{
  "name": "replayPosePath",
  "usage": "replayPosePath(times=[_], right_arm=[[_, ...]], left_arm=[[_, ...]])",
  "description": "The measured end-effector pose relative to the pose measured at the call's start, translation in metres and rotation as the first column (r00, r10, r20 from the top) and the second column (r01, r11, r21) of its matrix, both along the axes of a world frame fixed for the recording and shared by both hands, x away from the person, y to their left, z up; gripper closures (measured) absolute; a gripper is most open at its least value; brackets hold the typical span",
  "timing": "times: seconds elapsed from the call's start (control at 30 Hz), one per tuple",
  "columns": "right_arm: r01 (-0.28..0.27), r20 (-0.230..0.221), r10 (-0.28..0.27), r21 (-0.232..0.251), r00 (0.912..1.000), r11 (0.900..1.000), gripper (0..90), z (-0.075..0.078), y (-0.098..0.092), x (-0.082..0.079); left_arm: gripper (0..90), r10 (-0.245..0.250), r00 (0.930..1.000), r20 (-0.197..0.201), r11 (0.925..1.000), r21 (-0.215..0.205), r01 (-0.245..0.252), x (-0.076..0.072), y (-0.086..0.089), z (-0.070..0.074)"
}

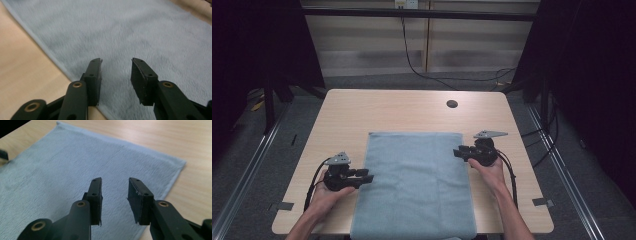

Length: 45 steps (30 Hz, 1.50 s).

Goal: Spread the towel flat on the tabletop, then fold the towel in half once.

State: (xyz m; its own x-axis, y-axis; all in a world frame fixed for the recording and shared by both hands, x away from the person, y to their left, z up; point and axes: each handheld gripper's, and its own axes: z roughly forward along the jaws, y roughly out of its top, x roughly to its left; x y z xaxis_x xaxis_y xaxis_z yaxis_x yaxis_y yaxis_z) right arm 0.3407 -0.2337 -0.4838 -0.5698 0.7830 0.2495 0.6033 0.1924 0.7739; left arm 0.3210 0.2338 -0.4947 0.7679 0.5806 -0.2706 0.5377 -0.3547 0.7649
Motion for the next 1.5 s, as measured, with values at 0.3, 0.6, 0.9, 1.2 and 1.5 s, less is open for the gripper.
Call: replayPosePath(times=[0.3, 0.6, 0.9, 1.2, 1.5], right_arm=[[-0.053, -0.041, 0.052, -0.033, 0.9978, 0.998, 58.3, -0.014, 0.018, -0.005], [-0.064, -0.047, 0.061, -0.045, 0.997, 0.997, 57.1, -0.025, 0.027, -0.018], [-0.094, -0.076, 0.09, -0.059, 0.993, 0.994, 59.2, -0.021, 0.026, -0.044], [-0.134, -0.074, 0.13, -0.052, 0.9887, 0.99, 58.8, -0.012, 0.025, -0.063], [0.013, -0.02, -0.014, -0.048, 0.9997, 0.999, 56.3, -0.005, -0.009, -0.011]], left_arm=[[54.6, 0.12, 0.9927, -0.014, 0.9923, 0.033, -0.119, 0.037, 0.0, -0.014], [57.4, 0.079, 0.9953, 0.056, 0.9896, 0.116, -0.085, 0.021, -0.005, -0.011], [57.7, 0.021, 0.9997, 0.009, 0.9953, 0.095, -0.022, -0.011, 0.0, -0.009], [56.7, 0.029, 0.9992, -0.026, 0.9992, 0.027, -0.029, -0.02, 0.015, -0.004], [54.7, 0.142, 0.9895, -0.029, 0.9899, 0.012, -0.141, 0.03, 0.027, 0.002]])
